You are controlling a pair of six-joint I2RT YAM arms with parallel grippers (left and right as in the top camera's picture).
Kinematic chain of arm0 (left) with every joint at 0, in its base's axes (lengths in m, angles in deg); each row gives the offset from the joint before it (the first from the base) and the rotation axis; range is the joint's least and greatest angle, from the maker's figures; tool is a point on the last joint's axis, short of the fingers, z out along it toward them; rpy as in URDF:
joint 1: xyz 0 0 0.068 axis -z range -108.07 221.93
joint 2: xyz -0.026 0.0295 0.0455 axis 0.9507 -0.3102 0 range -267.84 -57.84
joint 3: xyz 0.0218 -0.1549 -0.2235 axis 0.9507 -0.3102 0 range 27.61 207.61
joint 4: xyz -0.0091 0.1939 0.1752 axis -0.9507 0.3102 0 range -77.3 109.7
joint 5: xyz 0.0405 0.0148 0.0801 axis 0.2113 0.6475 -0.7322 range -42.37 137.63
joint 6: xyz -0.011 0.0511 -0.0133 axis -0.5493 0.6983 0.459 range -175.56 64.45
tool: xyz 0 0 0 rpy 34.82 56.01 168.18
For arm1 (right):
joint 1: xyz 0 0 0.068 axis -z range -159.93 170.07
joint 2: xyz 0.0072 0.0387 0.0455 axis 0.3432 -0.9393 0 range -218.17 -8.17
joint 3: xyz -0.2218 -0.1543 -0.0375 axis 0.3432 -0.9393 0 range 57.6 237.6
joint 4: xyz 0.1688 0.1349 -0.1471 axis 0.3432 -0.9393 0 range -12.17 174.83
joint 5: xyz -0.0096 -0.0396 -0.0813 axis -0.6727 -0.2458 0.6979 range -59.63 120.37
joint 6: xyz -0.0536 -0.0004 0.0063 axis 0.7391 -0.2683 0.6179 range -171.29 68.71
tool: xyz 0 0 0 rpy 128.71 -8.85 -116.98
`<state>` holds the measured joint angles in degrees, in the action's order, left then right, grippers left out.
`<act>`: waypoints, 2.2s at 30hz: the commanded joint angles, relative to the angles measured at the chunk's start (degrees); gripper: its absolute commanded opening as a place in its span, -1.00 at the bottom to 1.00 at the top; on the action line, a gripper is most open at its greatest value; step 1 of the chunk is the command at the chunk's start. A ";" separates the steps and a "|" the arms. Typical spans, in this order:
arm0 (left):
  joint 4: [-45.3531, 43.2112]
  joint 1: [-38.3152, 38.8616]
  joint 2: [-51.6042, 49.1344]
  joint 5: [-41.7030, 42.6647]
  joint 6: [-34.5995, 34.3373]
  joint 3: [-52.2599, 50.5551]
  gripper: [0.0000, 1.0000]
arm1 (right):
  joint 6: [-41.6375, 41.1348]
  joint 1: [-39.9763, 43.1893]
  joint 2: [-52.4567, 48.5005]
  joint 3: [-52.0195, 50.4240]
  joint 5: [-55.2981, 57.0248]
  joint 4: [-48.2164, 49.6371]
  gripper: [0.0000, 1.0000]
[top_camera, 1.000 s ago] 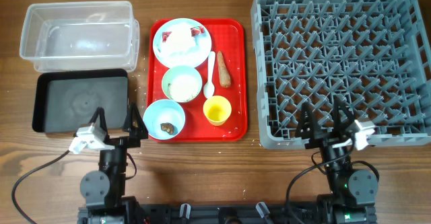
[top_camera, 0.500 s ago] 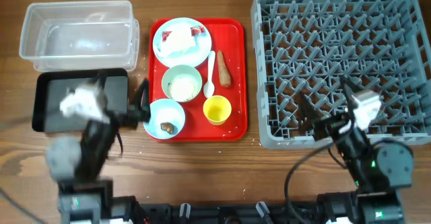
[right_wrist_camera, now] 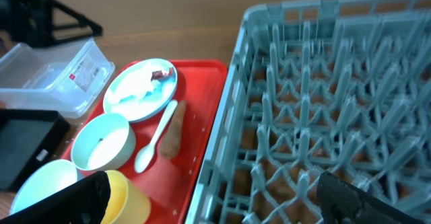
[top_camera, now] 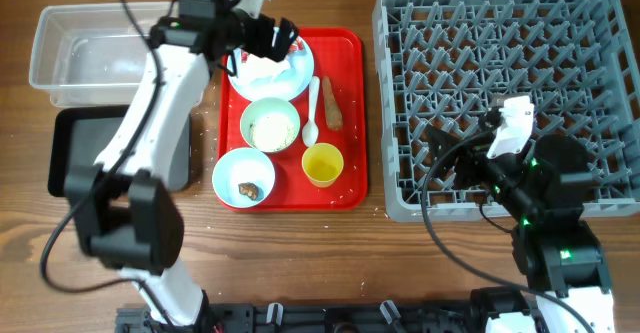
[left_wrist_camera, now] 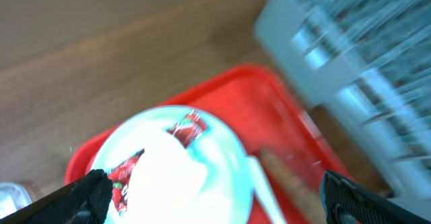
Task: Sort waste into correct bins and load items into the dishwasher rack
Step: 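Tip the white plate with the left gripper, dumping wrappers into the clear bin, then return the plate and grasp the light-green rice bowl with the left gripper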
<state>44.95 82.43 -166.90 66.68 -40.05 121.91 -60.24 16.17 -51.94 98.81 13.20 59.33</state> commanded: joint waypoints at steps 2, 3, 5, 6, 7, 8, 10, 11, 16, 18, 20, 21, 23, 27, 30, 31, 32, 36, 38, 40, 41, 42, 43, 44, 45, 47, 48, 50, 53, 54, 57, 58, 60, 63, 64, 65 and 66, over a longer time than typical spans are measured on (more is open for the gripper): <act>-0.55 0.00 -9.18 -3.76 1.92 1.16 1.00 | -5.18 0.00 -4.20 1.16 -0.98 -0.28 1.00; -1.46 0.00 -10.45 -4.20 2.14 1.16 1.00 | -5.18 0.00 -4.92 1.16 -0.98 -0.31 0.99; -4.98 -0.13 -13.38 -6.71 2.12 1.16 1.00 | -5.20 0.00 -6.62 1.16 -1.88 -0.44 0.99; -6.58 -0.13 -14.62 -7.48 2.16 1.16 1.00 | -5.20 0.00 -7.48 1.16 -2.47 -0.46 0.99; -8.96 -0.13 -16.52 -7.85 2.34 1.16 1.00 | -5.18 0.00 -8.28 1.16 -2.47 -0.59 1.00; -9.84 -0.13 -17.40 -7.82 2.34 1.16 1.00 | -5.20 0.00 -8.68 1.16 -2.47 -0.61 1.00; -11.72 -0.17 -19.41 -8.11 2.34 1.16 1.00 | -5.20 0.00 -9.18 1.16 -2.47 -0.57 0.99; -12.46 -0.20 -20.59 -8.50 2.34 1.16 1.00 | -5.18 0.00 -9.18 1.16 -2.45 -0.61 0.99; -12.74 -0.24 -23.89 -8.46 2.29 1.16 0.85 | -5.18 0.00 -9.16 1.16 -2.45 -0.48 0.99; -11.74 -0.24 -24.04 -8.46 2.27 1.16 -0.03 | -5.18 0.00 -9.16 1.16 -2.45 -0.26 0.99; -9.53 -0.22 -24.04 -8.46 2.03 1.16 -0.92 | -5.18 0.00 -9.16 1.16 -2.45 -0.17 0.99; -8.57 -0.22 -24.04 -8.48 1.75 1.16 -0.92 | -5.18 0.00 -9.18 1.16 -2.45 -0.15 0.99; -8.66 -0.68 -23.50 -8.70 -5.86 1.60 -0.92 | -5.22 0.00 -9.16 1.16 -2.45 0.02 0.99; -3.78 -4.31 -9.35 -8.70 -17.90 8.26 -0.92 | -6.32 0.00 -9.16 1.16 -2.43 0.17 0.99; -5.46 -10.05 -0.63 -19.21 -17.62 8.24 -0.92 | -6.34 0.00 -9.18 1.16 -2.43 0.17 0.99; -5.90 -13.25 -0.57 -23.06 -17.05 8.24 -0.92 | -6.36 0.00 -9.18 1.16 -2.43 0.33 0.99; -6.75 -16.87 -1.70 -23.58 -17.31 8.04 -0.92 | -6.49 0.00 -9.18 1.16 -2.43 0.85 1.00; -8.90 -24.44 -11.54 -23.43 -17.51 8.04 -0.53 | -6.69 0.00 -9.40 1.16 -2.43 1.95 0.99; -8.66 -24.52 -13.49 -23.43 -17.49 8.04 0.47 | -6.69 0.00 -9.40 1.16 -2.43 1.95 0.99; -9.81 -24.11 -12.35 -23.43 -17.25 8.13 1.00 | -6.71 0.00 -9.40 1.16 -2.45 1.95 0.99; -9.70 -23.69 -9.73 -23.37 -13.49 8.15 1.00 | -7.54 0.00 -9.40 1.16 -2.43 1.92 0.99; -9.25 -23.30 -8.17 -23.17 -10.43 8.15 1.00 | -7.98 0.00 -9.40 1.16 -2.43 1.95 0.99; -8.15 -22.40 -5.46 -23.19 -7.56 8.15 1.00 | -7.98 0.00 -9.40 1.16 -2.43 1.95 0.99; -5.92 -20.87 -1.60 -23.19 -6.25 8.15 1.00 | -8.00 0.00 -9.40 1.16 -2.43 1.95 0.99; -0.07 -18.49 3.43 -23.19 -6.27 8.15 1.00 | -7.98 0.00 -9.40 1.16 -2.43 1.95 0.99; 10.71 -15.23 8.15 -21.62 -7.39 8.13 1.00 | -8.00 0.00 -9.38 1.16 -2.45 1.88 0.99; 18.08 -13.42 9.27 -17.07 -7.39 8.13 1.00 | -7.98 0.00 -9.38 1.16 -2.43 1.88 1.00; 28.09 -10.54 8.87 -8.24 -7.39 7.93 1.00 | -7.98 0.00 -9.38 1.16 -2.43 1.92 0.99; 34.07 -2.49 7.85 -2.56 -8.35 3.63 0.97 | -7.98 0.00 -9.38 1.16 -2.43 1.90 0.99; 33.62 -0.94 7.78 -2.32 -8.74 2.25 0.96 | -7.98 0.00 -9.38 1.16 -2.43 1.90 0.99; 28.37 4.07 7.78 -2.16 -14.62 -3.67 0.83 | -7.98 0.00 -9.38 1.16 -2.43 1.90 0.99; 24.87 6.08 7.76 -2.16 -17.31 -6.71 0.73 | -7.98 0.00 -9.38 1.16 -2.45 1.88 0.99; 17.29 9.18 7.72 -4.46 -23.06 -12.83 0.63 | -7.98 0.00 -9.40 1.16 -2.45 1.88 0.99; 9.60 11.85 6.54 -11.67 -29.51 -19.45 0.57 | -8.00 0.00 -9.40 1.16 -2.43 1.90 0.99; 8.13 12.24 5.97 -11.67 -29.49 -20.50 0.54 | -7.98 0.00 -9.40 1.16 -2.43 1.90 0.99; 7.02 12.94 4.55 -11.67 -29.46 -21.18 0.48 | -7.98 0.00 -9.40 1.16 -2.43 1.90 0.99; 6.03 13.94 2.10 -11.67 -29.44 -21.18 0.38 | -7.98 0.00 -9.40 1.16 -2.43 1.88 0.99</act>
<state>52.46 94.67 -160.91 56.58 -67.72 101.76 -67.78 16.17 -61.38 98.86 11.92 61.08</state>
